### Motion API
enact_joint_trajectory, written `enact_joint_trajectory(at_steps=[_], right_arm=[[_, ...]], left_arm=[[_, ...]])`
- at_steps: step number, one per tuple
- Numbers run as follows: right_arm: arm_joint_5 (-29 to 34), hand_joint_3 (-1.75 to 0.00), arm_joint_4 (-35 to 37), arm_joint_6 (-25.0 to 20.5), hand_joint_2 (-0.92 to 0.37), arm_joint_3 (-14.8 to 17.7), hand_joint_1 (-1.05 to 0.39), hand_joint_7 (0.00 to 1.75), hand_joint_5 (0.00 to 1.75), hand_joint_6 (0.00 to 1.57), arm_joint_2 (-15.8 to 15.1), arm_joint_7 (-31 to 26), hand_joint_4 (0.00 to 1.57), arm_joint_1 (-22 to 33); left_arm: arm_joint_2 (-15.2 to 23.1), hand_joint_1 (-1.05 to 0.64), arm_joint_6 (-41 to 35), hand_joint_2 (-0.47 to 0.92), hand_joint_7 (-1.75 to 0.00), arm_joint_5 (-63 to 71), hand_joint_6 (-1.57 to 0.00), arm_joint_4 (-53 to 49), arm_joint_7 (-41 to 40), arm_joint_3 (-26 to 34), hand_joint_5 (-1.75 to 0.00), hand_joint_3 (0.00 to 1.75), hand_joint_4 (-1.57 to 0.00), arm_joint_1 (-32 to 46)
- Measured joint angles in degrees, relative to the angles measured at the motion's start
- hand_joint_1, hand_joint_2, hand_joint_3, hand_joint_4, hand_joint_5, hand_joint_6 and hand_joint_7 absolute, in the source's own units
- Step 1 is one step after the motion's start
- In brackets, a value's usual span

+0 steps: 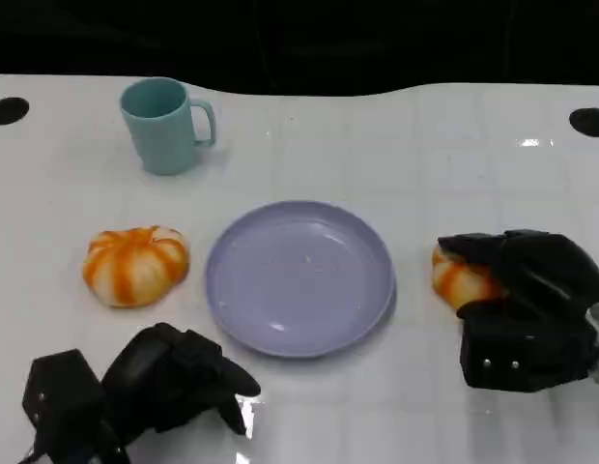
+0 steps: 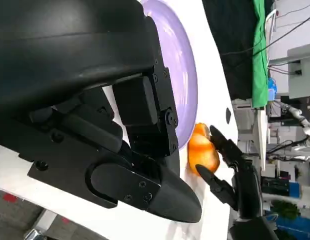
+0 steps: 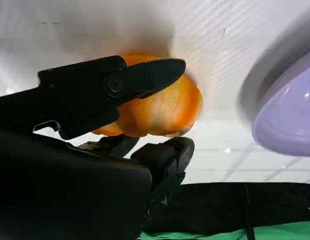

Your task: Grasp the bread from the table and place it into the plate.

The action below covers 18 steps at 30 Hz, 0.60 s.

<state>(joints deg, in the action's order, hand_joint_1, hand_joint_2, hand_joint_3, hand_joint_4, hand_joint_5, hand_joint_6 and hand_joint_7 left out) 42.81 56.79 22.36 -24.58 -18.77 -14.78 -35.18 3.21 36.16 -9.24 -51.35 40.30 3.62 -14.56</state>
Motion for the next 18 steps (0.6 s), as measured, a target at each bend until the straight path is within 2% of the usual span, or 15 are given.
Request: enact_joint_trajectory(at_steps=[2, 3, 4, 5, 6, 7, 9, 11, 13, 15, 18], right_arm=[[-0.22, -0.09, 0.25, 0.52, -0.92, 0.04, -0.23, 0.07, 0.8, 0.92, 0.02, -1.41, 0.78, 0.01], [-0.38, -0.19, 0.33, 1.08, -0.92, 0.13, -0.18, 0.11, 1.04, 1.07, 0.04, -2.77, 0.85, 0.04], [-0.63, -0.3, 0.52, 1.79, -0.89, 0.22, -0.16, 0.14, 1.22, 1.15, 0.04, -4.23, 0.86, 0.07], [-0.96, -0.5, 0.83, 2.87, -0.82, 0.3, -0.15, 0.19, 1.4, 1.22, 0.04, -5.71, 0.87, 0.11], [-1.09, -0.7, 1.24, 3.75, -0.72, 0.35, -0.14, 0.29, 1.51, 1.25, 0.04, -6.82, 0.9, 0.11], [-1.1, -0.93, 1.64, 4.46, -0.58, 0.31, -0.12, 0.99, 1.71, 0.99, 0.03, -7.94, 0.89, 0.14], [-0.97, -0.95, 2.47, 5.4, -0.55, 0.17, -0.11, 1.27, 1.74, 0.89, 0.02, -10.65, 0.89, 0.15], [-0.75, -0.93, 2.53, 5.69, -0.51, 0.08, -0.1, 1.62, 1.74, 0.76, 0.03, -12.76, 0.9, 0.16], [-0.54, -0.93, 2.53, 6.34, -0.5, 0.05, -0.1, 1.72, 1.75, 0.72, 0.03, -15.79, 0.91, 0.16], [-0.28, -0.96, 2.53, 6.73, -0.47, 0.0, -0.1, 1.74, 1.75, 0.71, 0.06, -17.87, 0.91, 0.16], [-0.05, -1.14, 2.54, 6.9, -0.37, -0.14, -0.07, 1.75, 1.75, 0.73, 0.41, -20.49, 0.95, 0.16]], left_arm=[[0.0, -1.05, -0.07, 0.92, -0.07, 0.0, -1.57, 0.1, 0.0, 0.0, -0.94, 0.05, -1.28, 0.06], [0.01, -1.05, -0.13, 0.92, -0.07, 0.01, -1.57, 0.22, 0.0, -0.02, -0.94, 0.05, -1.28, 0.09], [0.02, -1.05, -0.17, 0.92, -0.07, 0.01, -1.57, 0.37, -0.01, -0.03, -0.94, 0.05, -1.28, 0.14], [0.05, -1.05, -0.24, 0.92, -0.08, 0.01, -1.57, 0.45, -0.01, -0.03, -0.95, 0.05, -1.28, 0.17], [0.05, -1.05, -0.34, 0.92, -0.08, 0.01, -1.57, 0.49, 0.0, -0.03, -0.95, 0.05, -1.28, 0.19], [0.06, -1.05, -0.5, 0.92, -0.08, 0.01, -1.57, 0.52, -0.01, -0.03, -0.95, 0.06, -1.28, 0.22], [0.07, -1.05, -0.73, 0.92, -0.09, 0.02, -1.57, 0.7, -0.01, -0.05, -0.95, 0.05, -1.28, 0.3], [0.07, -1.05, -0.79, 0.92, -0.09, 0.01, -1.57, 0.8, -0.01, -0.05, -0.95, 0.05, -1.28, 0.34], [0.07, -1.05, -0.81, 0.92, -0.09, 0.01, -1.57, 0.89, 0.0, -0.05, -0.95, 0.05, -1.28, 0.48], [0.06, -1.05, -0.81, 0.92, -0.09, 0.0, -1.57, 0.96, 0.0, -0.05, -0.95, 0.05, -1.28, 0.6], [0.06, -1.05, -0.81, 0.92, -0.09, 0.0, -1.57, 1.05, 0.0, -0.05, -0.95, 0.05, -1.29, 0.62]])
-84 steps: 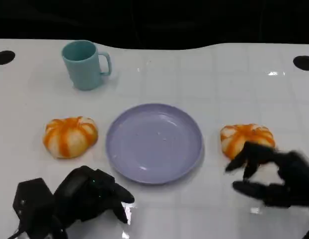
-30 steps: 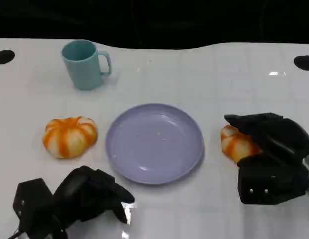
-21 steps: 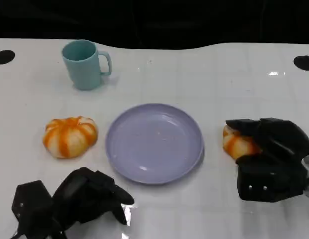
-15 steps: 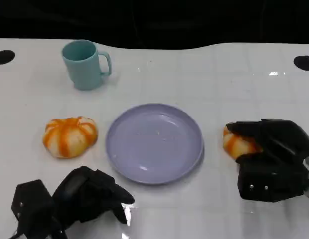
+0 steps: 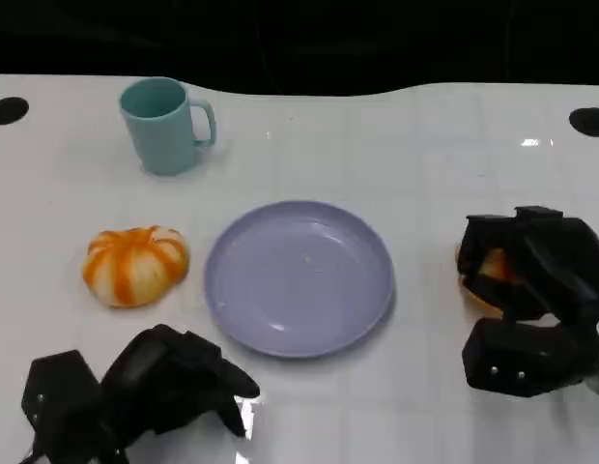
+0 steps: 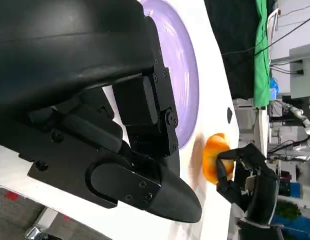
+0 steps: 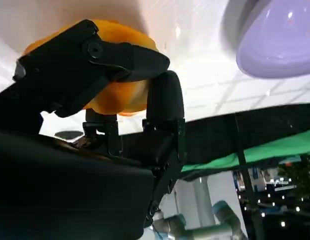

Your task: Grasp the bread from the table and place it into the plate.

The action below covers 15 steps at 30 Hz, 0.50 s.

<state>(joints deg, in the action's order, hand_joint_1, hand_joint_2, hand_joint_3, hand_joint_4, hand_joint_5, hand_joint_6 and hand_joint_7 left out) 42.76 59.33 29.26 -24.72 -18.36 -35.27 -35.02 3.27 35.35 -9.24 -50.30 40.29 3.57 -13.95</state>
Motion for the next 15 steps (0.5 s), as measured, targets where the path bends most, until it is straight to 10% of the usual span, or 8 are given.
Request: enact_joint_trajectory(at_steps=[15], right_arm=[[-1.15, -1.53, -2.54, 5.61, -0.16, 0.82, -0.04, 1.74, 1.75, 0.78, 0.51, -5.44, 1.03, -0.01]], left_arm=[[-0.01, -1.05, -0.01, 0.92, -0.08, 0.03, -1.57, 0.07, 0.0, -0.03, -0.95, 0.06, -1.29, 0.0]])
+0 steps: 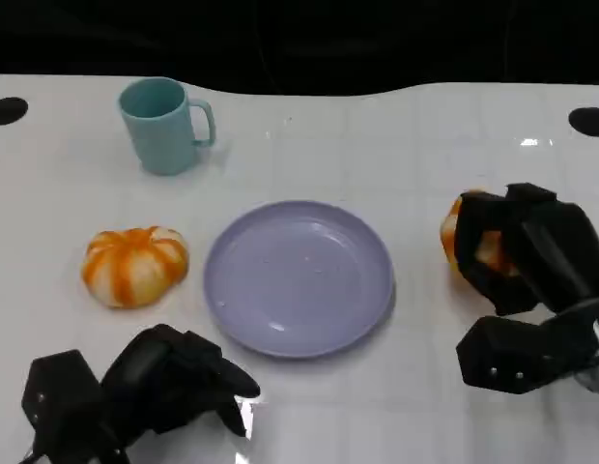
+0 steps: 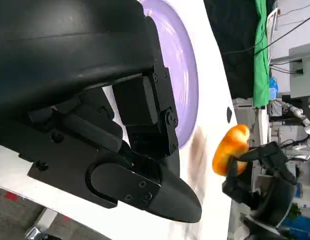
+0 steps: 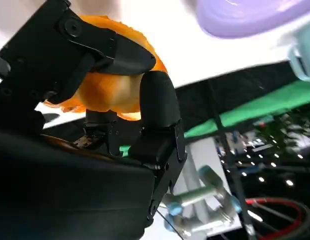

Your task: Grasp the bread from the table and place it into the plate.

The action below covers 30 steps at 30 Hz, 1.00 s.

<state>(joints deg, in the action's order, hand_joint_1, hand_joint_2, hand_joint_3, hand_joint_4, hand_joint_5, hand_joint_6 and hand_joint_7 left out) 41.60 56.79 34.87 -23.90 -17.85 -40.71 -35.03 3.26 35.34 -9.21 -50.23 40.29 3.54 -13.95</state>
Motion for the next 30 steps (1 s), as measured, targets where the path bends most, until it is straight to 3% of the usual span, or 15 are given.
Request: enact_joint_trajectory(at_steps=[8, 16, 21, 30], right_arm=[[-2.55, -1.66, -5.86, 3.63, -0.1, 1.16, -0.1, 1.72, 1.75, 0.81, 0.77, 2.94, 1.05, 0.03], [-5.23, -1.66, -12.85, 3.66, -0.15, 1.88, -0.11, 1.68, 1.75, 0.82, 4.66, 10.98, 1.03, -0.25], [-5.39, -1.62, -13.33, 3.39, -0.2, 1.43, -0.15, 1.67, 1.75, 0.8, 6.54, 16.88, 1.02, -2.28], [-3.94, -1.51, -9.53, 4.8, -0.25, -1.97, -0.16, 1.66, 1.75, 0.81, 11.11, 18.5, 1.01, -6.0]], left_arm=[[-0.01, -1.05, 0.0, 0.92, -0.09, 0.05, -1.57, 0.06, -0.02, -0.04, -0.95, 0.06, -1.29, 0.0], [-0.2, -1.05, 0.15, 0.92, -0.08, 0.0, -1.56, -0.86, 0.25, -0.02, -0.94, 0.06, -1.28, -0.08], [-0.22, -1.05, 0.29, 0.92, -0.08, 0.03, -1.57, -1.04, 0.31, 0.0, -0.95, 0.07, -1.28, -0.1], [-0.33, -1.05, 0.22, 0.92, -0.08, 0.03, -1.57, -0.9, 0.32, -0.03, -0.94, 0.06, -1.29, -0.08]])
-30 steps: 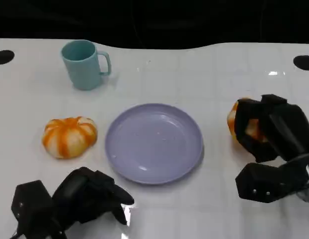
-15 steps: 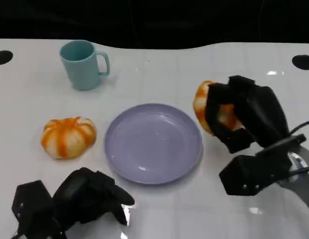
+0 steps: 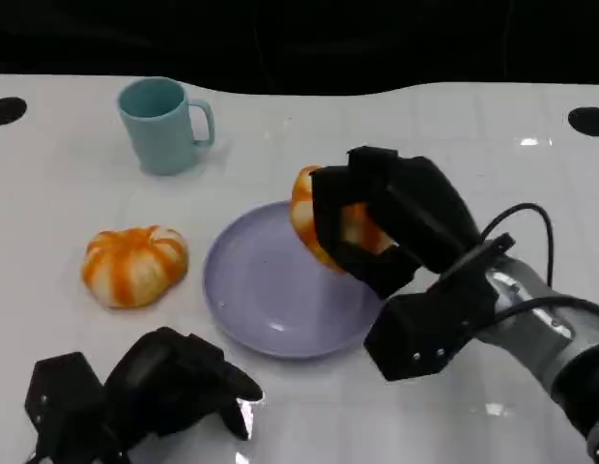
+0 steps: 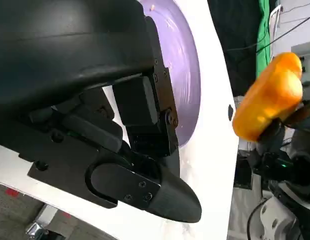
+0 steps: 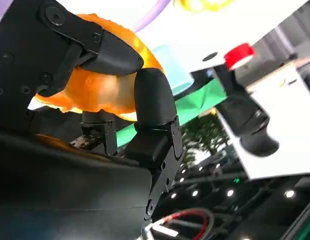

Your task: Grasp the bread from the table and place it into the plate.

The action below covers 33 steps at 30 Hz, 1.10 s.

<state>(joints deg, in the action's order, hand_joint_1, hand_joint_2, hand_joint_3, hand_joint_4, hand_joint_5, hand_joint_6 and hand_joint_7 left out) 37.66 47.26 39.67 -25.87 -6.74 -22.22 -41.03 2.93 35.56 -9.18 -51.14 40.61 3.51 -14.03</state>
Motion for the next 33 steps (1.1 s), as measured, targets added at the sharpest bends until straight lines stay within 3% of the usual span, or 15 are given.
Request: enact_joint_trajectory(at_steps=[9, 13, 14, 17, 19, 22, 25, 33], right_arm=[[0.84, -1.46, 7.85, 2.08, -0.35, -1.22, -0.18, 1.63, 1.75, 0.74, 3.03, -1.23, 0.89, -1.46], [-0.13, -0.92, 8.92, 2.37, -0.58, -1.21, -0.28, 0.79, 1.3, 0.71, 3.3, 1.41, 0.7, -1.51], [-0.51, -0.84, 9.13, 2.44, -0.62, -1.2, -0.3, 0.7, 1.25, 0.69, 3.31, 2.68, 0.67, -1.51], [-1.85, -0.45, 9.75, 2.6, -0.82, -1.11, -0.37, 0.61, 1.37, 0.54, 3.34, 5.5, 0.51, -1.5], [-2.63, -0.29, 9.75, 2.83, -0.9, -0.97, -0.45, 0.51, 1.19, 0.42, 3.34, 7.22, 0.36, -1.5], [-3.17, -0.28, 9.49, 2.65, -0.92, -0.85, -0.55, 0.37, 0.9, 0.33, 3.23, 10.11, 0.25, -1.49], [-3.6, -0.32, 8.45, 2.01, -0.92, -0.82, -0.65, 0.27, 0.75, 0.26, 2.86, 12.34, 0.19, -1.48], [-3.51, -0.39, 3.56, -0.69, -0.92, -0.89, -0.75, 0.18, 0.67, 0.15, 0.5, 16.23, 0.04, -0.39]], left_arm=[[-0.32, -1.05, 0.01, 0.92, -0.08, 0.0, -1.57, 0.17, 0.0, -0.06, -0.94, 0.06, -1.29, 0.04], [-0.35, -1.05, 0.01, 0.92, -0.09, 0.06, -1.57, 0.24, -0.06, -0.09, -0.94, 0.06, -1.29, 0.05], [-0.35, -1.05, 0.01, 0.92, -0.09, 0.08, -1.57, 0.28, -0.11, -0.11, -0.94, 0.06, -1.29, 0.06], [-0.34, -1.05, 0.01, 0.92, -0.09, 0.1, -1.57, 0.42, -0.34, -0.13, -0.94, 0.06, -1.3, 0.06], [-0.34, -1.05, 0.0, 0.92, -0.1, 0.15, -1.57, 0.47, -0.44, -0.19, -0.94, 0.06, -1.3, 0.06], [-0.3, -1.05, 0.01, 0.92, -0.1, 0.26, -1.57, 0.47, -0.49, -0.37, -0.94, 0.07, -1.29, 0.06], [-0.29, -1.05, 0.02, 0.92, -0.1, 0.18, -1.57, 0.47, -0.48, -0.34, -0.94, 0.07, -1.29, 0.06], [-0.3, -1.05, 0.02, 0.92, -0.09, 0.16, -1.56, 0.46, -0.48, -0.35, -0.94, 0.06, -1.29, 0.06]])
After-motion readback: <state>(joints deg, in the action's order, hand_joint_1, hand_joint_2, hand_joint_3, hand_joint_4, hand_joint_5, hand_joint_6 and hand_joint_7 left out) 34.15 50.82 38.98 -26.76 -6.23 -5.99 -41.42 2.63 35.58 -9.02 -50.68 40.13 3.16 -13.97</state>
